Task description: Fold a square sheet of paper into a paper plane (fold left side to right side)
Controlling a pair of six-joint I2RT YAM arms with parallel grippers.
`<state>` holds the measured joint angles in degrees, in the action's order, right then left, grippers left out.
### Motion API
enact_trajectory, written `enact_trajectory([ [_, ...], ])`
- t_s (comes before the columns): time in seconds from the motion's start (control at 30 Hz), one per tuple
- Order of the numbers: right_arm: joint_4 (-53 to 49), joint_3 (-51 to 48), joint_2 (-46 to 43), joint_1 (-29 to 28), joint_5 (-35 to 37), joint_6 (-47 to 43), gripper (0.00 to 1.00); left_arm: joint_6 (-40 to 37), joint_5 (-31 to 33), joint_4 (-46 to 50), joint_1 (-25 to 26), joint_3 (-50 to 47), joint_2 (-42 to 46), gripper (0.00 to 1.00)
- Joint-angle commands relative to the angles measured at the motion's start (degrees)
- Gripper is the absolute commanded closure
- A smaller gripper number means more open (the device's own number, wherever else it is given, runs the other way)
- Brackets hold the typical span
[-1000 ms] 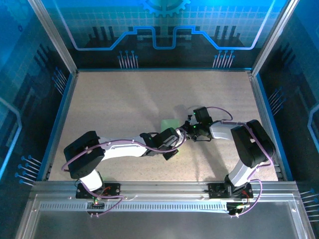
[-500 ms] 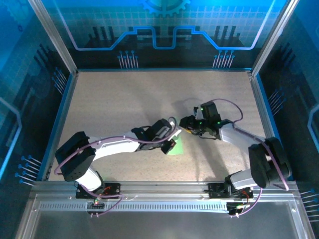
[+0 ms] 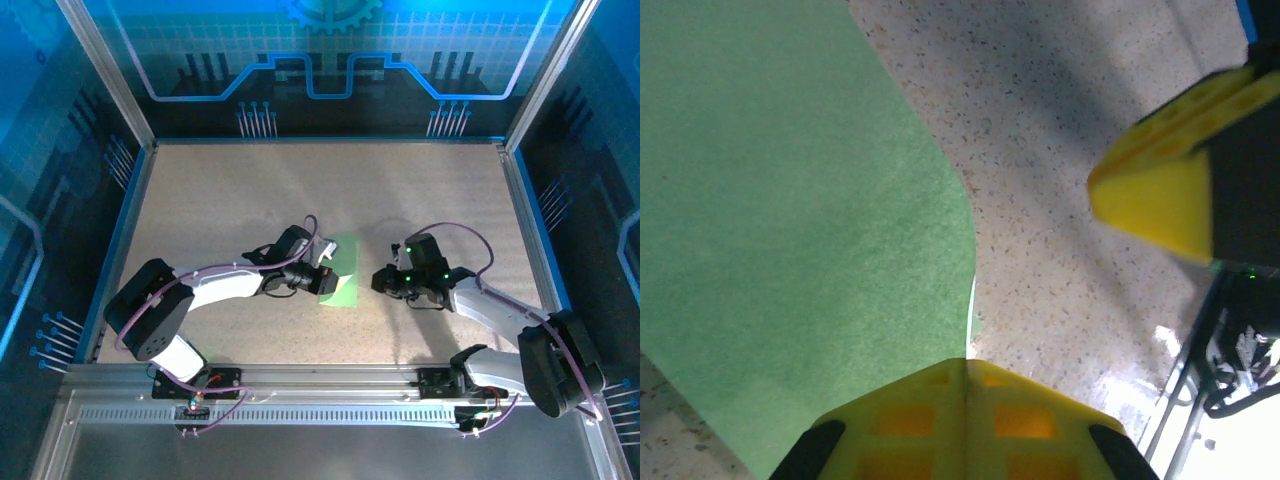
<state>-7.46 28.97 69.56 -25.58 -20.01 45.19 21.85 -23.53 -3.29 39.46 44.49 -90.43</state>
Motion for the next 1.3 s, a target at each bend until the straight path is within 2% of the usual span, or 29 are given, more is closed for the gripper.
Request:
enact_trajectory([
  [0.0, 4.47, -0.87, 2.74, -2.82, 0.14, 1.1, 0.96, 2.75, -4.12, -2.7, -0.79, -1.03, -1.02, 1.0],
  [0.07, 6.61, -0.93, 5.09, -4.24, -0.3, 1.74, 1.0, 2.85, -4.28, -2.7, -0.88, -0.98, -1.56, 1.0],
  [0.3, 9.92, 2.37, 12.92, -8.59, -0.56, 2.43, 1.0, 3.16, -4.42, -2.7, -1.11, -0.41, -2.93, 1.0],
  [0.5, 9.84, 4.25, 16.87, -9.59, -0.34, 2.35, 1.0, 2.85, -3.99, -2.14, -1.36, -0.46, -3.25, 1.0],
  [0.97, -1.15, 6.17, 19.55, -9.86, 2.93, -1.05, 1.0, 1.56, -4.61, 0.15, -2.58, -0.29, -3.62, 1.0],
  [1.27, -3.53, 7.13, 18.42, -9.89, 4.01, -3.03, 1.0, -0.43, -4.2, 3.28, -3.25, 0.16, -4.15, 1.0],
])
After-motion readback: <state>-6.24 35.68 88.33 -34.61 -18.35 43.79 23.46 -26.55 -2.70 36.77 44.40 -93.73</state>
